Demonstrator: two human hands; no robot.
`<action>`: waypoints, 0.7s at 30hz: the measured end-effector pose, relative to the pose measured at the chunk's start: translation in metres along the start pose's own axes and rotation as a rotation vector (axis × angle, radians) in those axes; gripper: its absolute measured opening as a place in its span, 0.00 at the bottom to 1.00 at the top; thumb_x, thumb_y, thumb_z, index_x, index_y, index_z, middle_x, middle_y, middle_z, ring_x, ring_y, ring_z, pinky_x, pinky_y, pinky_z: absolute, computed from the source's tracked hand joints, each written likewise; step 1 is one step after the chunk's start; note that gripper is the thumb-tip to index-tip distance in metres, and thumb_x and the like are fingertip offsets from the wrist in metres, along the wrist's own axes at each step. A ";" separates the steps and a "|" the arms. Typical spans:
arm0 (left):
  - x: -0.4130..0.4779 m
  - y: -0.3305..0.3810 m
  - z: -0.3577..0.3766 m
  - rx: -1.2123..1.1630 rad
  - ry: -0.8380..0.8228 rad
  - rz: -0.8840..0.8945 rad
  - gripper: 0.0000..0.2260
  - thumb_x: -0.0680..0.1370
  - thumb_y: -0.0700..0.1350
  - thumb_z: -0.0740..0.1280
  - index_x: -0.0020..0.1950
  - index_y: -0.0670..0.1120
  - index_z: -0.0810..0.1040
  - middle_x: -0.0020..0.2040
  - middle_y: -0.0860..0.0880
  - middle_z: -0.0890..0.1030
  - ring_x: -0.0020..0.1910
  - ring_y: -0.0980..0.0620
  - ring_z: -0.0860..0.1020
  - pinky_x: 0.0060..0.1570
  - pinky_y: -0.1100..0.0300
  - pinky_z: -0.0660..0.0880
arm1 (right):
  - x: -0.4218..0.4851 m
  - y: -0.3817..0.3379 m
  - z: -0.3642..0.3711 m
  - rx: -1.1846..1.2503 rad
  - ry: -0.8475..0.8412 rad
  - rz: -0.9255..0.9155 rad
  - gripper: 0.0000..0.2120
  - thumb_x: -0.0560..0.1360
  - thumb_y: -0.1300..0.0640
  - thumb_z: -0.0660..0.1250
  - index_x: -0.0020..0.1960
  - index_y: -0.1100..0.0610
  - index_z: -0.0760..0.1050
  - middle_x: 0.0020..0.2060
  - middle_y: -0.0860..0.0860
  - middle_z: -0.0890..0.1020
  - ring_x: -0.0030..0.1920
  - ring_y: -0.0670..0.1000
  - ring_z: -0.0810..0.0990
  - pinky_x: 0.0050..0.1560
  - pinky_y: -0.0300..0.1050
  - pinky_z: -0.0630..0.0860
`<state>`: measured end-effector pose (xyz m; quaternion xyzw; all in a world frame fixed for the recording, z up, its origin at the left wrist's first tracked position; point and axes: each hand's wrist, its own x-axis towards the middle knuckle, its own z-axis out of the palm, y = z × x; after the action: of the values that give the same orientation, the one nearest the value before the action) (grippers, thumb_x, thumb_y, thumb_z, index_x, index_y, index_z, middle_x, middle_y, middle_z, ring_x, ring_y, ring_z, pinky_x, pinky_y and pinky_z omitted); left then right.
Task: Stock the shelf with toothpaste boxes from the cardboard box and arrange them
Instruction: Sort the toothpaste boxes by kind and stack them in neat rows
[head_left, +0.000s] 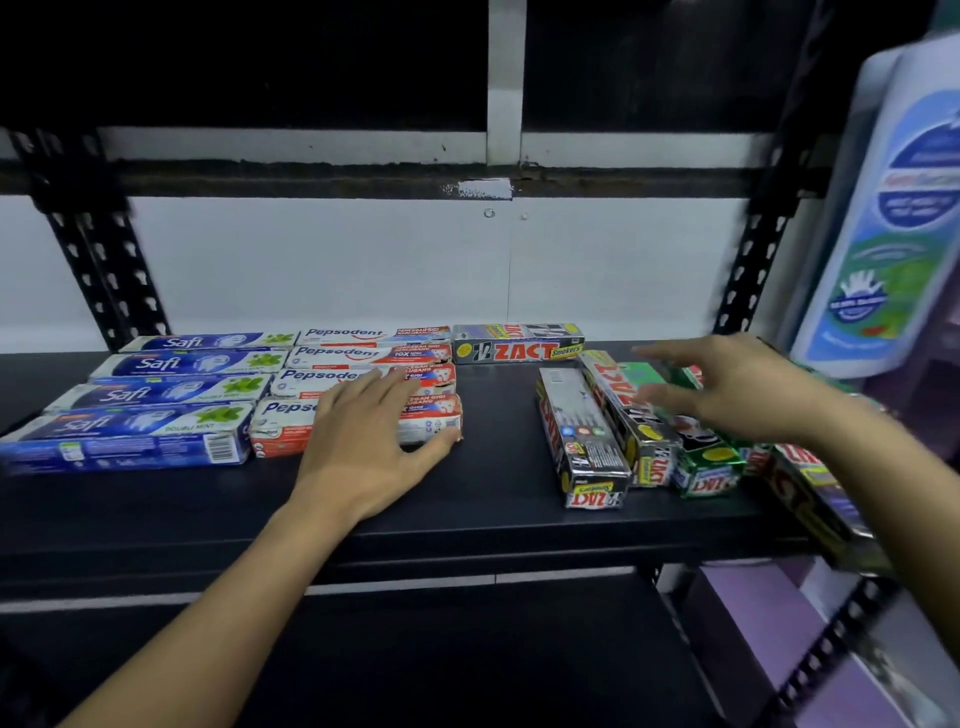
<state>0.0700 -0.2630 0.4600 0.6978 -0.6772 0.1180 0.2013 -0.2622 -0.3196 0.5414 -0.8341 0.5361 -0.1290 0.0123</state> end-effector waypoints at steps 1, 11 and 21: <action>0.000 0.000 -0.001 -0.008 0.018 0.015 0.40 0.70 0.75 0.46 0.75 0.55 0.67 0.76 0.55 0.66 0.77 0.53 0.59 0.75 0.52 0.50 | -0.013 0.003 0.003 -0.019 0.023 0.007 0.24 0.76 0.40 0.65 0.70 0.43 0.71 0.54 0.51 0.84 0.44 0.49 0.77 0.45 0.41 0.66; -0.007 0.025 -0.005 -0.118 0.233 0.259 0.24 0.77 0.63 0.59 0.67 0.53 0.77 0.68 0.55 0.76 0.70 0.52 0.69 0.71 0.52 0.57 | -0.070 0.020 0.053 -0.118 0.093 0.017 0.29 0.78 0.37 0.44 0.74 0.45 0.67 0.72 0.41 0.68 0.78 0.50 0.55 0.75 0.61 0.55; 0.005 0.130 0.007 -0.628 -0.170 0.175 0.30 0.76 0.69 0.60 0.76 0.61 0.63 0.78 0.61 0.60 0.75 0.59 0.58 0.71 0.56 0.57 | -0.087 -0.002 0.067 -0.377 0.191 0.003 0.35 0.72 0.34 0.61 0.67 0.60 0.74 0.62 0.54 0.80 0.69 0.58 0.73 0.69 0.68 0.63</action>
<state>-0.0592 -0.2710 0.4718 0.5483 -0.7523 -0.1383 0.3381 -0.2793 -0.2491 0.4595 -0.8049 0.5507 -0.1048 -0.1946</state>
